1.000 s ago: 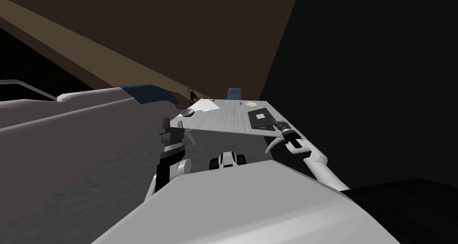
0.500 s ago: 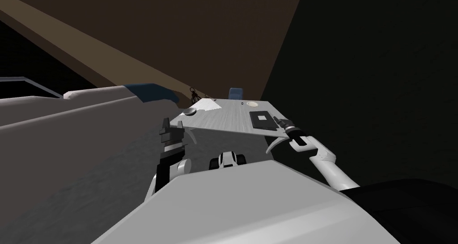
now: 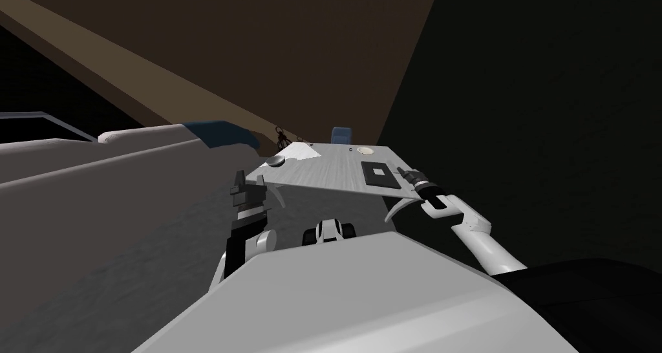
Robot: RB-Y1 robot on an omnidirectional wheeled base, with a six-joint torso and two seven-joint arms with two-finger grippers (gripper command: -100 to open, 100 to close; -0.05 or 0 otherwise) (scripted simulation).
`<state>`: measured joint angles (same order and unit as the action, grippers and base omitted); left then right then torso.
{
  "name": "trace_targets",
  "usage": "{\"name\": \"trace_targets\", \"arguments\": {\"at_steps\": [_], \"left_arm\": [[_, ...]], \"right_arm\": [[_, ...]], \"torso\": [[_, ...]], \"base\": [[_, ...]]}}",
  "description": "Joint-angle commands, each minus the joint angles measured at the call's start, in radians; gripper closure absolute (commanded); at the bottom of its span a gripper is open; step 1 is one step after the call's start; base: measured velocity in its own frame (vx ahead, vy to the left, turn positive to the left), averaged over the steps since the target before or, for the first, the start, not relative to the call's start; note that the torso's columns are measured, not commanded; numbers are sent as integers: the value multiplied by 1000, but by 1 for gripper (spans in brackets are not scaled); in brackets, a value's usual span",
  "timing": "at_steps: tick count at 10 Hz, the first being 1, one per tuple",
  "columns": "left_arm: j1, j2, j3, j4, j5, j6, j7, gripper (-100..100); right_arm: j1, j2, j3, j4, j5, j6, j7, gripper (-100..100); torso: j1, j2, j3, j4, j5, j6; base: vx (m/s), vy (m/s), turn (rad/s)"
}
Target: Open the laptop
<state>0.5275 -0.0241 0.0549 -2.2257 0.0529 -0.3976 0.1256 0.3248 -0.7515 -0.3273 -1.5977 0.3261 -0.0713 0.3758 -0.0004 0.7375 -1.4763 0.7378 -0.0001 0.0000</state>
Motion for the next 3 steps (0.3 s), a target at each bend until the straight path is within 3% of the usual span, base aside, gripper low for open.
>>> {"name": "trace_targets", "arguments": {"at_steps": [1,3], "left_arm": [[0,0,0,0,0,0,0,0],[0,0,0,0,0,0,0,0]], "right_arm": [[0,0,0,0,0,0,0,0],[0,0,0,0,0,0,0,0]], "torso": [[0,0,0,0,0,0],[0,1,0,0,0,0]], "base": [[0,0,0],[0,0,0]]}}
